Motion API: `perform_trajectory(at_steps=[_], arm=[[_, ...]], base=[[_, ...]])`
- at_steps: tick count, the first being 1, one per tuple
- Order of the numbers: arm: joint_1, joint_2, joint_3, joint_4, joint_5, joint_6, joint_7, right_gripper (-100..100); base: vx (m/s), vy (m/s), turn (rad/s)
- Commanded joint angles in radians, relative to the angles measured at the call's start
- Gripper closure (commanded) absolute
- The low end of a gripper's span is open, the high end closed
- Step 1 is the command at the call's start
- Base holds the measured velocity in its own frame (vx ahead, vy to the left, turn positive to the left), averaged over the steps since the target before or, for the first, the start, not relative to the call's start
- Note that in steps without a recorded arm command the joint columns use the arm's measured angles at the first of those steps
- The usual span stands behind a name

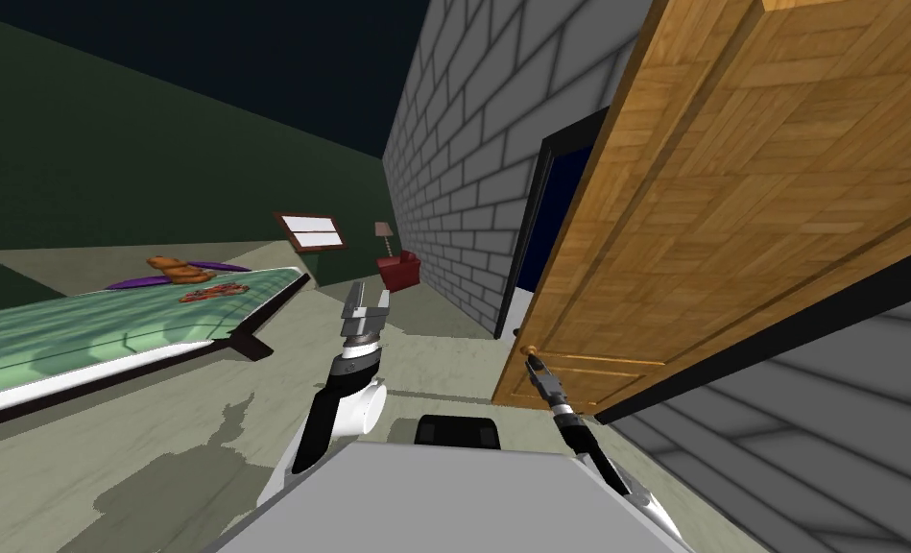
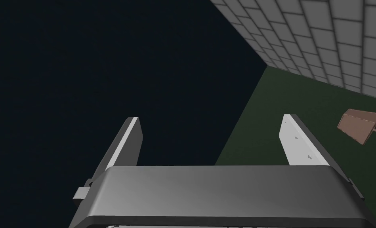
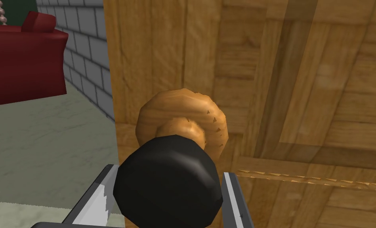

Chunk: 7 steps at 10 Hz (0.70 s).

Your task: Pull the door open

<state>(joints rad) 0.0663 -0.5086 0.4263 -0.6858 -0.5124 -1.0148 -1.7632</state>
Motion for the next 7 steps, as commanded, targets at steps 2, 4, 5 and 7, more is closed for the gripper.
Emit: perform_trajectory(at_steps=[2, 4, 5, 7], arm=[[0.021, -0.027, 0.027, 0.001, 0.016, -0.043, -0.032, 100], [0.032, -0.044, 0.045, 0.004, 0.027, -0.073, -0.054, 100], [0.038, -0.053, 0.054, 0.006, 0.032, -0.087, -0.065, 100], [0.036, -0.05, 0.06, 0.022, 0.034, -0.091, -0.068, 100]], base=[[-0.208, -0.059, 0.105], [-0.206, -0.074, 0.097], [-0.205, -0.028, 0.092], [-0.101, -0.023, 0.058]])
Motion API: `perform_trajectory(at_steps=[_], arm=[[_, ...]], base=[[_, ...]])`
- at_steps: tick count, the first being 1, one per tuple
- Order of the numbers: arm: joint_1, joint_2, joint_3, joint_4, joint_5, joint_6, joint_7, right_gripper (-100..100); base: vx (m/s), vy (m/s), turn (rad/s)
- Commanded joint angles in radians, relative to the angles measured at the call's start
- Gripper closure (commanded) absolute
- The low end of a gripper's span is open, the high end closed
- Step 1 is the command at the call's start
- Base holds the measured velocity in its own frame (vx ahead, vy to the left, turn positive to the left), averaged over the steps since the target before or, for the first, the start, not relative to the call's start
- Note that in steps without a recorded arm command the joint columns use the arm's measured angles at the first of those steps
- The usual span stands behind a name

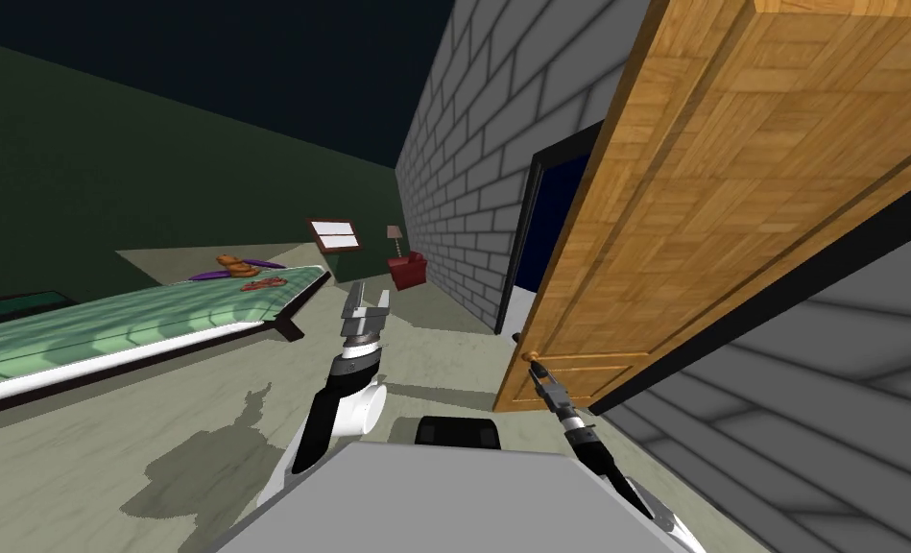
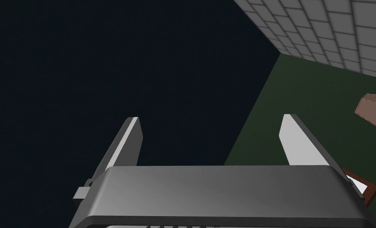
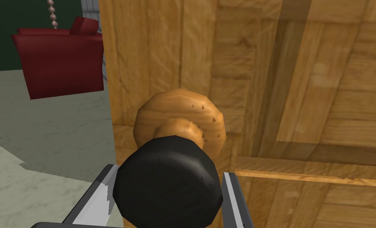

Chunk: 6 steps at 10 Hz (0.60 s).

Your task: Pull the door open

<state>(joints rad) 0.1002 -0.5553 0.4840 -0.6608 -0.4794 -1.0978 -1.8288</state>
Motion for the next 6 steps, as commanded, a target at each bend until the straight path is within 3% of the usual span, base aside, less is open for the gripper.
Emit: perform_trajectory(at_steps=[1, 6], arm=[[0.004, -0.006, 0.006, 0.001, 0.003, -0.017, -0.007, 100], [0.014, -0.026, 0.03, 0.028, 0.014, -0.076, -0.038, 100]], base=[[-0.185, -0.062, 0.152], [-0.215, -0.085, 0.161]])
